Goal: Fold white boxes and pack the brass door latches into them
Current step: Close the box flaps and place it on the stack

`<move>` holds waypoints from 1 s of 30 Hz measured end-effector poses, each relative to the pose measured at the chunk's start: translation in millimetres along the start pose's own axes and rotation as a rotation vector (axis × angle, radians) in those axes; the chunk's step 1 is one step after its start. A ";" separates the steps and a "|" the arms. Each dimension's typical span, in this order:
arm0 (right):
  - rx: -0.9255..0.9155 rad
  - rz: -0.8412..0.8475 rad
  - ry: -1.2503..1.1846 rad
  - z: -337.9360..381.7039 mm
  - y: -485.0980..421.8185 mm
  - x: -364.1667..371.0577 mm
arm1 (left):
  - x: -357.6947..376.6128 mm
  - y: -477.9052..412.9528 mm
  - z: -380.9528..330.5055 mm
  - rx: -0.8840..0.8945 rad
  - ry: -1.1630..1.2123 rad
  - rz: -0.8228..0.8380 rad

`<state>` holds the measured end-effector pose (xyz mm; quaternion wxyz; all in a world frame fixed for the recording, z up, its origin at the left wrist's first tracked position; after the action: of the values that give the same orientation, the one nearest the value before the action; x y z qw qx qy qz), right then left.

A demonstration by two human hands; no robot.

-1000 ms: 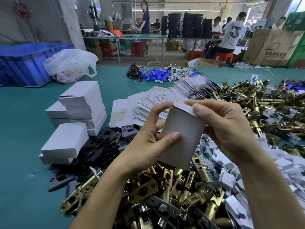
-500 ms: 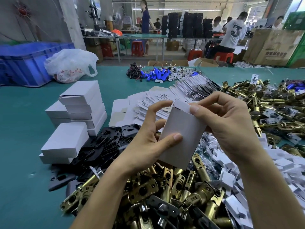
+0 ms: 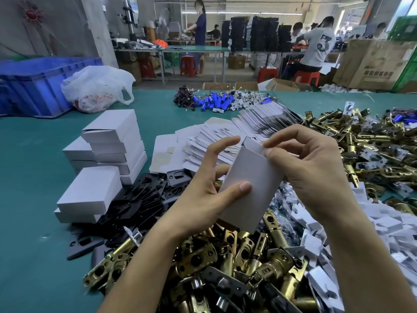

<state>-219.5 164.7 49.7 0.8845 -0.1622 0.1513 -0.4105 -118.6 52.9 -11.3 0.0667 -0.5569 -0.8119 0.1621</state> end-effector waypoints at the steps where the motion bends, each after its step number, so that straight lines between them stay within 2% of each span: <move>1: 0.008 -0.005 0.005 -0.8 -0.2 -0.2 | 0.1 0.0 -0.1 0.001 -0.006 -0.001; 7: 0.008 -0.009 0.028 0.2 -0.2 0.1 | 0.2 0.1 -0.7 0.006 -0.037 0.011; 15: -0.020 0.067 0.012 2.7 0.4 5.5 | 1.0 1.2 -2.9 0.024 -0.012 0.022; 24: 0.002 0.182 -0.015 -4.3 4.1 20.0 | -6.9 0.6 -9.8 0.028 0.026 -0.073; 30: -0.083 -0.028 -0.050 5.8 6.7 18.0 | -15.9 2.6 -18.4 0.023 0.102 -0.159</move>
<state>-201.5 155.8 49.7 0.8747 -0.2112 0.1436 -0.4120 -105.1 42.6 6.2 0.1268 -0.4973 -0.8473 0.1370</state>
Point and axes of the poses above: each hand's wrist, its own y-axis away from the middle knuckle, its own x-axis out of the palm, z = x × y, the point moved 9 cm from there along -y, towards the middle knuckle, and after that the axes turned 2 degrees about x, right-handed, at the moved point
